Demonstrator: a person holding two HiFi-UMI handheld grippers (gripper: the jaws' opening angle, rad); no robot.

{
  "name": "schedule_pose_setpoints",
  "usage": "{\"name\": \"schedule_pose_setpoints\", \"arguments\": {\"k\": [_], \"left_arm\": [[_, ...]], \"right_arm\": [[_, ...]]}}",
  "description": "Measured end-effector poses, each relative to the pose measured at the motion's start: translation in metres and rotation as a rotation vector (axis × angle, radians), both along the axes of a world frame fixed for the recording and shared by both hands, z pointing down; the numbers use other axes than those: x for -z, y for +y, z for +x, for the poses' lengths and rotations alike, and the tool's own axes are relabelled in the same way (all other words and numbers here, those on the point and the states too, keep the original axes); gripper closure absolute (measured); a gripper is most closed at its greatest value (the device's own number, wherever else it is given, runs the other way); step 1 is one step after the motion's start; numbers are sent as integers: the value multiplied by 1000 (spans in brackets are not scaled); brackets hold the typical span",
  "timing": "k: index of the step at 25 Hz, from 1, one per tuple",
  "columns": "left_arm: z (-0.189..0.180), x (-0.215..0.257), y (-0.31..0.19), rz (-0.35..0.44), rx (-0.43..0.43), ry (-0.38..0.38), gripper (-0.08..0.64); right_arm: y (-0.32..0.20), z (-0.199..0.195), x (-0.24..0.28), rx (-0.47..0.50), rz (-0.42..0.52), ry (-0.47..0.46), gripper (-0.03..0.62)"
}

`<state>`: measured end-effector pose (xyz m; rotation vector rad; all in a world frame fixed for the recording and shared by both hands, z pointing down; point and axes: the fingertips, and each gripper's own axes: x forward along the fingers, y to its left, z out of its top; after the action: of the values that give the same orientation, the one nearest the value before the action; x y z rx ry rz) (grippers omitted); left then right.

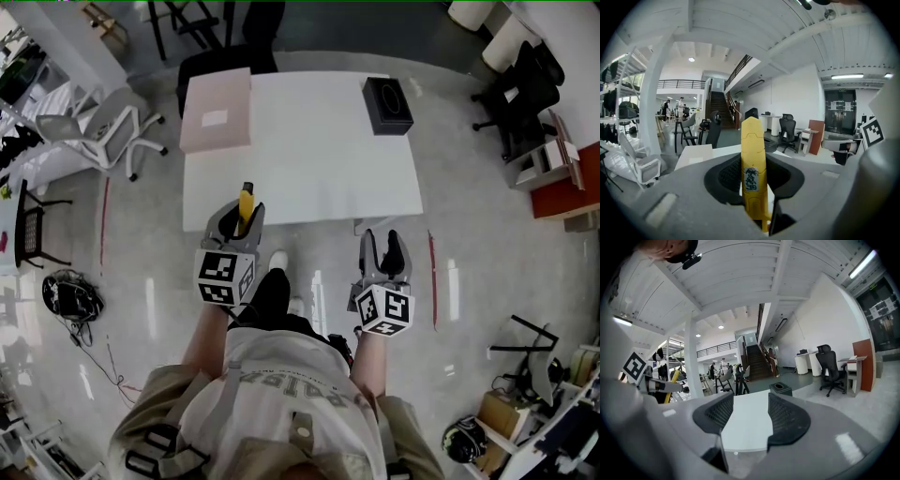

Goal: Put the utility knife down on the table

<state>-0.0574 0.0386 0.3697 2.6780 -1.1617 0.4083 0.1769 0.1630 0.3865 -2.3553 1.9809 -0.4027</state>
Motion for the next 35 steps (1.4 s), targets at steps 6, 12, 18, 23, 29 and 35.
{"name": "schedule_pose_setpoints", "arguments": {"k": [6, 12, 18, 23, 29, 35], "left_arm": [[28, -10, -63, -30, -78, -14, 451], [41, -13, -143, -37, -123, -32, 451], [54, -21, -195, -53, -185, -55, 451], [62, -45, -212, -108, -240, -90, 451], [76, -76, -210, -144, -313, -174, 451], [91, -114, -192, -179, -396, -272, 451]], "right_arm": [[-65, 10, 0, -8, -8, 14, 362], [-142, 21, 4, -42, 10, 12, 362], [-190, 29, -1, -73, 3, 8, 362], [-210, 29, -12, -60, -37, 14, 362], [-216, 29, -37, -11, -102, 0, 362], [-229, 34, -65, 79, -156, -20, 362]]}}
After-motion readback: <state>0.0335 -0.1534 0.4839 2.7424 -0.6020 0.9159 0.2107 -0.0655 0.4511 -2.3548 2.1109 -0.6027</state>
